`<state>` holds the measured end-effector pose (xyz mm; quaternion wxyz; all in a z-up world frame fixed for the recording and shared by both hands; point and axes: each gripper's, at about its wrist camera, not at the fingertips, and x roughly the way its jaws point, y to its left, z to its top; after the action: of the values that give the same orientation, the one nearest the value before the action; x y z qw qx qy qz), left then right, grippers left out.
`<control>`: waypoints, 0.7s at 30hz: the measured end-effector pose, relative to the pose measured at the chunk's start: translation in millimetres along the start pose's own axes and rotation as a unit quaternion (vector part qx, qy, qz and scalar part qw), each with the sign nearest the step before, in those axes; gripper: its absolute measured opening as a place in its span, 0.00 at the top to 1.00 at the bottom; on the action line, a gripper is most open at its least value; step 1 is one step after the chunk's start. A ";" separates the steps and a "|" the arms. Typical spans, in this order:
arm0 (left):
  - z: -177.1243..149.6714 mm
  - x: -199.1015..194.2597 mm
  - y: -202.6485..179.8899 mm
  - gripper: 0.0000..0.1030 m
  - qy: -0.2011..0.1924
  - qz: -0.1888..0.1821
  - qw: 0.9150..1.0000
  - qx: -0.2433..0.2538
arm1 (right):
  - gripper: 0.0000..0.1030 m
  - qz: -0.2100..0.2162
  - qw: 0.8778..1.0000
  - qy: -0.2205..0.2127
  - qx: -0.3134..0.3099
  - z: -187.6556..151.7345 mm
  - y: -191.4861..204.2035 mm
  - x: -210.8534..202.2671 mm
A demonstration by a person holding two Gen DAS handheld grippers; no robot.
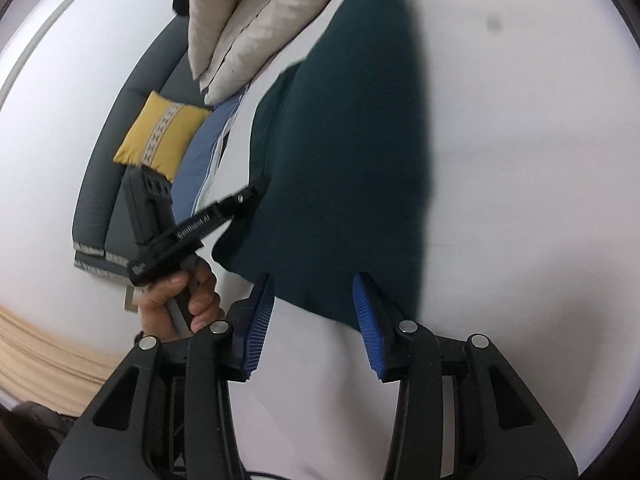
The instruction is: Fold small clothes
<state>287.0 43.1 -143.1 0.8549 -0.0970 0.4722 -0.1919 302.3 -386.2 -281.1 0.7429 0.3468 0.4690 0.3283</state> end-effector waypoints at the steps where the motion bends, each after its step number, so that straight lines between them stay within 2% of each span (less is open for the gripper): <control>1: 0.3 0.6 -0.3 0.88 0.000 0.001 1.000 -0.001 | 0.60 0.004 1.000 -0.011 -0.001 2.8 2.0 -8.1; 4: 0.3 1.9 -2.9 0.88 -0.001 0.007 1.000 0.001 | 0.60 0.020 0.999 -0.046 0.008 26.1 7.9 -24.8; 6: 0.2 2.7 -4.6 0.88 -0.001 0.010 1.000 0.002 | 0.60 0.021 0.998 -0.055 0.014 49.7 13.2 -20.0; 12: -1.0 3.5 -8.1 0.88 -0.001 0.021 1.000 0.008 | 0.60 0.021 1.000 -0.012 0.014 122.1 27.0 41.4; 17: -1.9 5.6 -12.5 0.88 -0.002 0.038 0.999 0.018 | 0.61 -0.018 1.000 0.005 0.024 170.0 24.2 87.1; 21: -2.4 5.7 -15.0 0.88 -0.002 0.047 0.999 0.024 | 0.62 -0.077 0.997 0.006 0.023 202.7 22.6 109.4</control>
<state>284.1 27.1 -143.6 0.8661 -0.0551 0.4695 -0.1627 523.8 -327.0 -249.1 0.7551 0.3250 0.5058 0.2615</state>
